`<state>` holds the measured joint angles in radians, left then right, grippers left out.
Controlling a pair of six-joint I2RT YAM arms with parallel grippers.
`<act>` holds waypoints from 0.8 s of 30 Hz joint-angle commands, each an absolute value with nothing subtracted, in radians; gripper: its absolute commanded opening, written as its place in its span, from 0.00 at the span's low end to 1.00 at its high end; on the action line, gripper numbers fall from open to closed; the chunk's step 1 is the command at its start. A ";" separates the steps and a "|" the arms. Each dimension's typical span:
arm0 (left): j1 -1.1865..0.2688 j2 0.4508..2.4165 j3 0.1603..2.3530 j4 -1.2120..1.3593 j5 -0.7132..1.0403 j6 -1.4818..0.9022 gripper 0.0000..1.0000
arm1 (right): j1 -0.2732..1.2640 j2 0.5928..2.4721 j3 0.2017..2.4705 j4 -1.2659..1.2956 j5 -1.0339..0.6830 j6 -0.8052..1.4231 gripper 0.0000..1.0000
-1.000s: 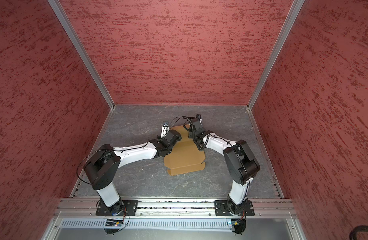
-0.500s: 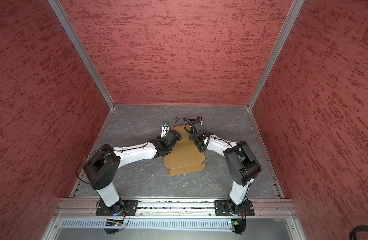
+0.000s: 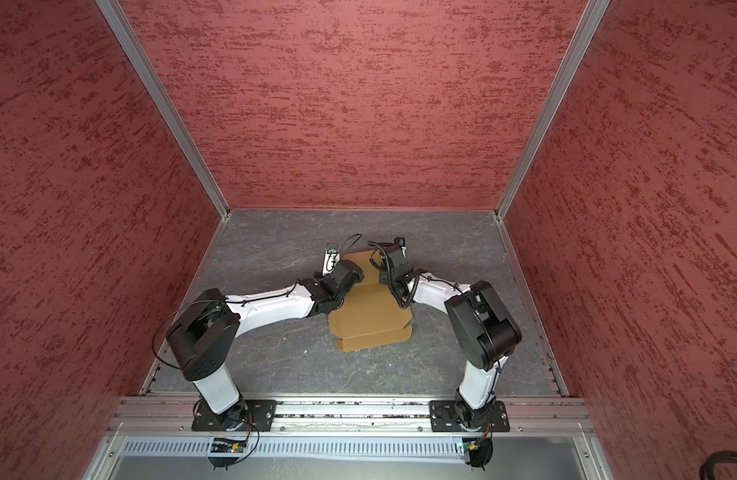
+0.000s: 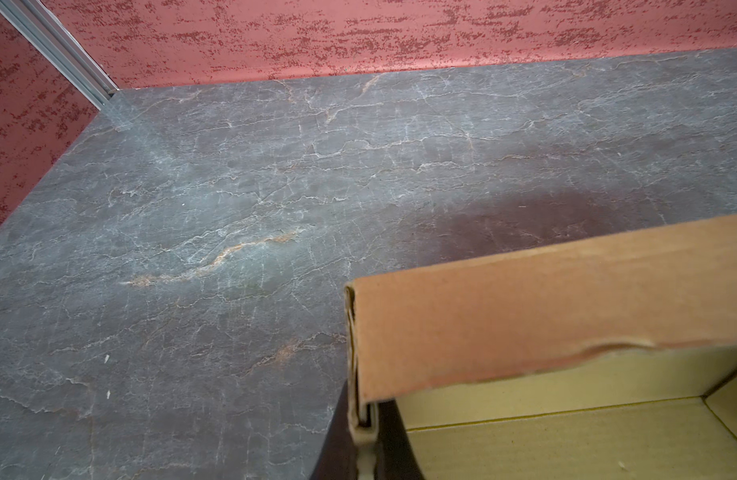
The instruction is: Fold the paper box
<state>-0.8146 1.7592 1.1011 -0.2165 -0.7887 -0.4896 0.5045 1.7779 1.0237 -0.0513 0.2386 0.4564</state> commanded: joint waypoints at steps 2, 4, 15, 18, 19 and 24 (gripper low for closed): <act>-0.816 1.757 1.079 -0.322 -0.765 -0.482 0.00 | 0.496 1.815 1.015 -0.050 0.253 0.483 0.05; -0.816 1.754 1.081 -0.321 -0.765 -0.481 0.00 | 0.497 1.823 1.020 -0.056 0.256 0.481 0.04; -0.819 1.758 1.103 -0.327 -0.755 -0.481 0.00 | 0.498 1.851 1.048 -0.118 0.356 0.460 0.09; -0.819 1.759 1.102 -0.328 -0.753 -0.484 0.00 | 0.499 1.847 1.039 -0.117 0.376 0.441 0.16; -0.819 1.759 1.102 -0.327 -0.752 -0.484 0.00 | 0.498 1.846 1.037 -0.117 0.377 0.434 0.17; -0.819 1.760 1.099 -0.330 -0.753 -0.489 0.00 | 0.498 1.846 1.014 -0.109 0.369 0.423 0.19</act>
<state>-0.8177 1.7557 1.1069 -0.2352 -0.7807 -0.4927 0.5117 1.8286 1.0431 -0.0544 0.3077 0.4259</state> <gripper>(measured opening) 0.077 0.189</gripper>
